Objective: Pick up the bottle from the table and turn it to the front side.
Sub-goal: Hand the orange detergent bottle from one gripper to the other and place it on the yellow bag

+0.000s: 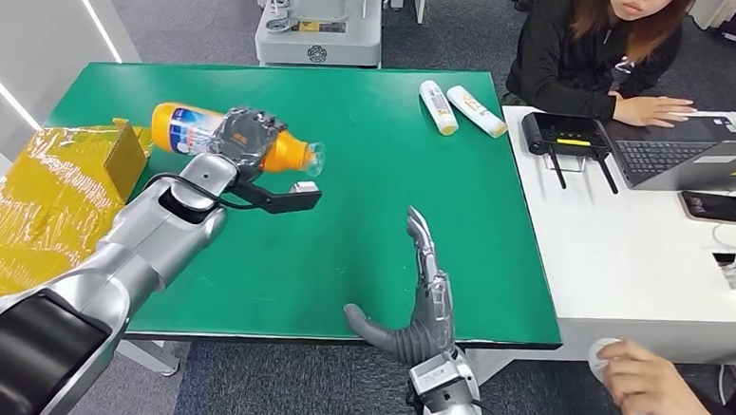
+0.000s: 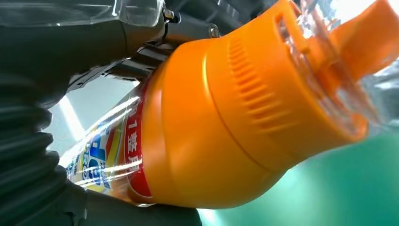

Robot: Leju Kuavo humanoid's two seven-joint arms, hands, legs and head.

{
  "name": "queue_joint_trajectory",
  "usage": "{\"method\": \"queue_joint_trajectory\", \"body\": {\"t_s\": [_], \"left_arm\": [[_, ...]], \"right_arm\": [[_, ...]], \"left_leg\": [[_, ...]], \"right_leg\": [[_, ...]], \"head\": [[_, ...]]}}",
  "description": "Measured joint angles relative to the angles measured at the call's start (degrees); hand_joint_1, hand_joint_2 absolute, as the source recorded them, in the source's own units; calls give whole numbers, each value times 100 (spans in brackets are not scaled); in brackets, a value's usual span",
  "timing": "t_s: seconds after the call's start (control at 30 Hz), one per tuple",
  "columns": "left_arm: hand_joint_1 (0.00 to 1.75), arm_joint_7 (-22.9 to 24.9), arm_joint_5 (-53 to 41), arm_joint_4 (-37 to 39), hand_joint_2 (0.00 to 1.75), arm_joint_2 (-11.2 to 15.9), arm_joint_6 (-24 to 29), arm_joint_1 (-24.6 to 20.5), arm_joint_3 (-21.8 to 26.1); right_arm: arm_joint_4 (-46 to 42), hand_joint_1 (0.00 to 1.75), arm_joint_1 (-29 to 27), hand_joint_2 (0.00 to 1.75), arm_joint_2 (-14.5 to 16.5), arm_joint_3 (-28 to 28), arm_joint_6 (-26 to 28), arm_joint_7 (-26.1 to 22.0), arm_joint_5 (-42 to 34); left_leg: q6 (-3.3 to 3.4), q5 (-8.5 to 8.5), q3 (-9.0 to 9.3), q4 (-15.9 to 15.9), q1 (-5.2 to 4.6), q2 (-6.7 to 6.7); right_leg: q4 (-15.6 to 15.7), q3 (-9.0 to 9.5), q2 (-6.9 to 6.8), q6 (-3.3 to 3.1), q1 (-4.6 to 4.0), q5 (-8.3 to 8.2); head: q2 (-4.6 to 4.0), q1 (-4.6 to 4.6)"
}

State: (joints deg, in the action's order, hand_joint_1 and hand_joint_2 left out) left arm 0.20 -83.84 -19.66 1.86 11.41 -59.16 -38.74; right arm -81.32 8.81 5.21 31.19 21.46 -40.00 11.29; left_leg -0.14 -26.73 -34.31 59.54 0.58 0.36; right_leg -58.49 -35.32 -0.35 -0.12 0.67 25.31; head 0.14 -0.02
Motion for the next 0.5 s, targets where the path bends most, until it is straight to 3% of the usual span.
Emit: {"method": "queue_joint_trajectory", "body": {"t_s": [0.13, 0.5], "left_arm": [[175, 799, 44, 161, 175, 304, -186, 5, -25], [175, 1955, 225, 305, 175, 827, -355, -12, -10]], "right_arm": [[-5, 0, -16, 175, -33, 27, 16, 5, -1], [0, 0, -92, 175, -67, 94, 122, 118, -3]], "left_leg": [[-1, 0, 1, 0, 1, 1], [-3, 2, -3, 2, -2, 0]], "right_leg": [[-5, -2, 2, -1, 0, 0], [-4, -2, -1, -1, 0, 1]], "head": [[0, 1], [0, 1]]}}
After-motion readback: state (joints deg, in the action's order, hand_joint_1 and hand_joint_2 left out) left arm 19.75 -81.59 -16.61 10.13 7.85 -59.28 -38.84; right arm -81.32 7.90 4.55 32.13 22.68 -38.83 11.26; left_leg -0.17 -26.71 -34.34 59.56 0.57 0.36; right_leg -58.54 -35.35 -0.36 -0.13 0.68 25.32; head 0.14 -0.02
